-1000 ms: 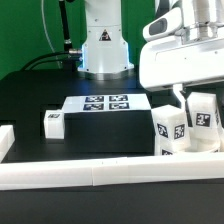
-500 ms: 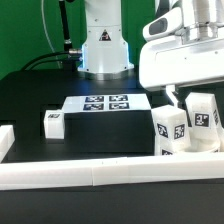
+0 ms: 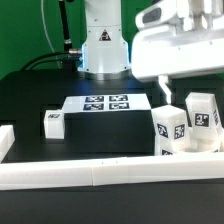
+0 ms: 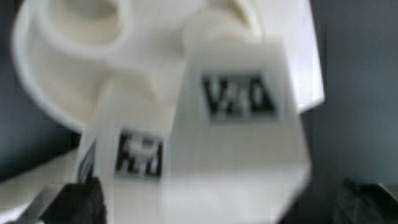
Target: Assemble stool
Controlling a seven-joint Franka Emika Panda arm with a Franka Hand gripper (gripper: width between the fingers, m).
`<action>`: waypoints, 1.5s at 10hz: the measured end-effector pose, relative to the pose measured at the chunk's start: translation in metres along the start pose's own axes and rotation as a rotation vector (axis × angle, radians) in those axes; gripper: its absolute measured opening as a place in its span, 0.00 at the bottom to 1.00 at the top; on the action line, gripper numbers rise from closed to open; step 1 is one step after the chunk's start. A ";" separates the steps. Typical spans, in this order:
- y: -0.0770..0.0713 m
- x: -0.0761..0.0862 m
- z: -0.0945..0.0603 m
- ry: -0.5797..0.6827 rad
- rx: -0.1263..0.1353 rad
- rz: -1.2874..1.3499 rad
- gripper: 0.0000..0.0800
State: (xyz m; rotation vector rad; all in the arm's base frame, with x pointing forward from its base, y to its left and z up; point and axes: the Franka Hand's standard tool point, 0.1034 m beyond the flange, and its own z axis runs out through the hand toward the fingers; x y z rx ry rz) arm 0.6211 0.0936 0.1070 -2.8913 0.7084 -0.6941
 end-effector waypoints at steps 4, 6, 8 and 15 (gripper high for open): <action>-0.007 0.005 0.002 -0.199 -0.043 0.051 0.81; 0.002 0.006 -0.001 -0.348 -0.078 0.057 0.81; 0.002 0.010 0.001 -0.348 -0.078 0.049 0.81; -0.039 -0.014 -0.003 -0.311 0.024 -0.560 0.81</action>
Offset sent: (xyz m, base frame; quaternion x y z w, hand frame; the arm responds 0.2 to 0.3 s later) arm 0.0120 0.0233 -0.0011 -0.0149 -0.1225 0.0519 0.9910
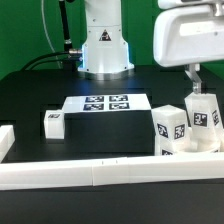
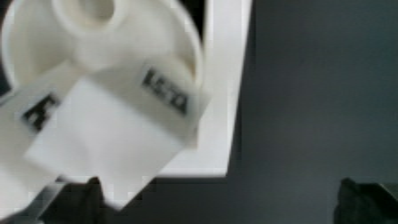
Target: Assemble stool
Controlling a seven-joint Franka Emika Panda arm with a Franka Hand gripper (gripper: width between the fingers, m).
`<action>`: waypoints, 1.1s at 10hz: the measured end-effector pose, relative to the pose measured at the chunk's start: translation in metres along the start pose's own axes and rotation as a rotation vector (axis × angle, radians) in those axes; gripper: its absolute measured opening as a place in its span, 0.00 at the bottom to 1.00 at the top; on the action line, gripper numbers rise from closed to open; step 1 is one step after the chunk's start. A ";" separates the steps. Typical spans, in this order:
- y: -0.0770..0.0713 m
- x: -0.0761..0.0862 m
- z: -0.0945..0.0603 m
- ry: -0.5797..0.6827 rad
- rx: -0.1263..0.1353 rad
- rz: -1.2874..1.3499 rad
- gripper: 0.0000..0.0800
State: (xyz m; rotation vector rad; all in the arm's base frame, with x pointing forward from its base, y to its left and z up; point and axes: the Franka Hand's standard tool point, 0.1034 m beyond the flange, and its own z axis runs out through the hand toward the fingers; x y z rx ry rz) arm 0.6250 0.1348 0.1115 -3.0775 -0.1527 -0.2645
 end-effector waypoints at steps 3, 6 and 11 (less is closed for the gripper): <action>0.010 -0.005 0.003 -0.025 -0.031 -0.331 0.81; 0.026 0.001 0.000 -0.098 -0.060 -0.788 0.81; 0.034 0.000 0.008 -0.149 -0.061 -0.812 0.81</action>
Offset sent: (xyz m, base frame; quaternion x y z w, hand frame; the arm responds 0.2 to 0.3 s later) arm 0.0047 -0.0133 -0.0047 -0.0103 -0.0211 -0.5229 0.8521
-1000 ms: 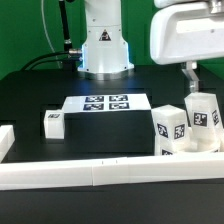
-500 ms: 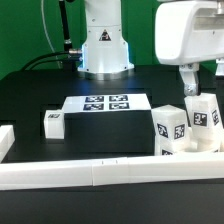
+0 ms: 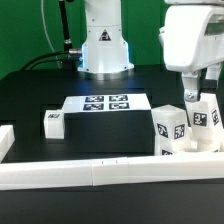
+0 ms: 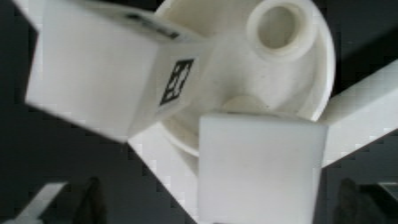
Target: Assemble stool
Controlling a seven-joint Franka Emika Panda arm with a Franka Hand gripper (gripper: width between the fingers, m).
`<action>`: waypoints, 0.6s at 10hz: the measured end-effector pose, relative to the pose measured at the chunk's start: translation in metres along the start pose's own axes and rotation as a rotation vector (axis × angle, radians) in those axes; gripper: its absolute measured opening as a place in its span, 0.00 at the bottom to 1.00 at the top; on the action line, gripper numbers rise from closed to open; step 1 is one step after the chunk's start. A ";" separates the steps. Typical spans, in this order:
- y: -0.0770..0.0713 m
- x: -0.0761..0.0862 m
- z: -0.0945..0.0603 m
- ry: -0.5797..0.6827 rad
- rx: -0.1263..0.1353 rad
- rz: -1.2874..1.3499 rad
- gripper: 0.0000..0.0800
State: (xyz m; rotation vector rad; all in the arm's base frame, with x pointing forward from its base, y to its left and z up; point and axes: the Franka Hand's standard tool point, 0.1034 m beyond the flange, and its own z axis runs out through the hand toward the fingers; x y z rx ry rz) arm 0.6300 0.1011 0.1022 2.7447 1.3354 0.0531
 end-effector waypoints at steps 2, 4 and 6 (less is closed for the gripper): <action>0.001 0.003 0.010 -0.033 0.022 0.089 0.81; -0.003 0.007 0.015 -0.037 0.027 0.115 0.81; -0.003 0.007 0.015 -0.042 0.029 0.145 0.81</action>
Offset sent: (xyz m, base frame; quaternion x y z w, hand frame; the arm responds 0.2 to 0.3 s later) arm 0.0010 0.0136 -0.0065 0.0094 0.0110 0.0249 0.9996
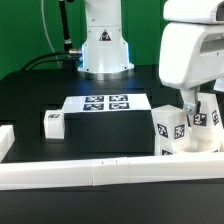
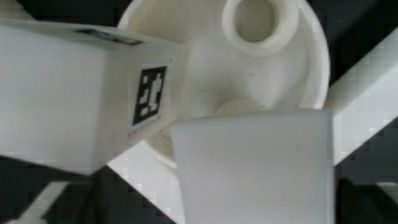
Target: Assemble stool
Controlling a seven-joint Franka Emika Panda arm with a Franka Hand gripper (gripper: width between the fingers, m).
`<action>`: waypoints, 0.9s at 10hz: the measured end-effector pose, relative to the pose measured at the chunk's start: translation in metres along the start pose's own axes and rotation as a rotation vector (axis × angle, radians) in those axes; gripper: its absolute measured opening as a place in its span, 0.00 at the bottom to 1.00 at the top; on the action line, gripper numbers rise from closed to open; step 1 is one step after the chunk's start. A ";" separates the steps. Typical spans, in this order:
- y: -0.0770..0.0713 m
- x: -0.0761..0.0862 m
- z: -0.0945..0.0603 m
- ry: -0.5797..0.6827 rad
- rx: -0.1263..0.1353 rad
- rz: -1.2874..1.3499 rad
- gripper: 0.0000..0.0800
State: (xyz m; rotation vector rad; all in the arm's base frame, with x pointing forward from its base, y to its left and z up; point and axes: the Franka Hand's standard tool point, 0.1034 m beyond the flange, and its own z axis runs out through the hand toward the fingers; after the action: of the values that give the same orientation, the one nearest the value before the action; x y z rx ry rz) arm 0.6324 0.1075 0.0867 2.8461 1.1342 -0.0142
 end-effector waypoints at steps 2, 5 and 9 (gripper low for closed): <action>0.000 0.000 0.000 0.000 0.001 0.057 0.65; 0.000 0.001 -0.001 0.003 0.000 0.283 0.43; -0.002 0.004 0.000 0.012 -0.003 0.787 0.43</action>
Offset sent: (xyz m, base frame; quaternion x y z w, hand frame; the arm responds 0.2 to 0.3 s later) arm 0.0000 0.0000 0.0000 0.0000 0.0000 0.1296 0.9916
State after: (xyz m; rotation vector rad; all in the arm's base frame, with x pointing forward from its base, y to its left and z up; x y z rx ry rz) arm 0.6342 0.1119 0.0865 3.0673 -0.0433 0.0512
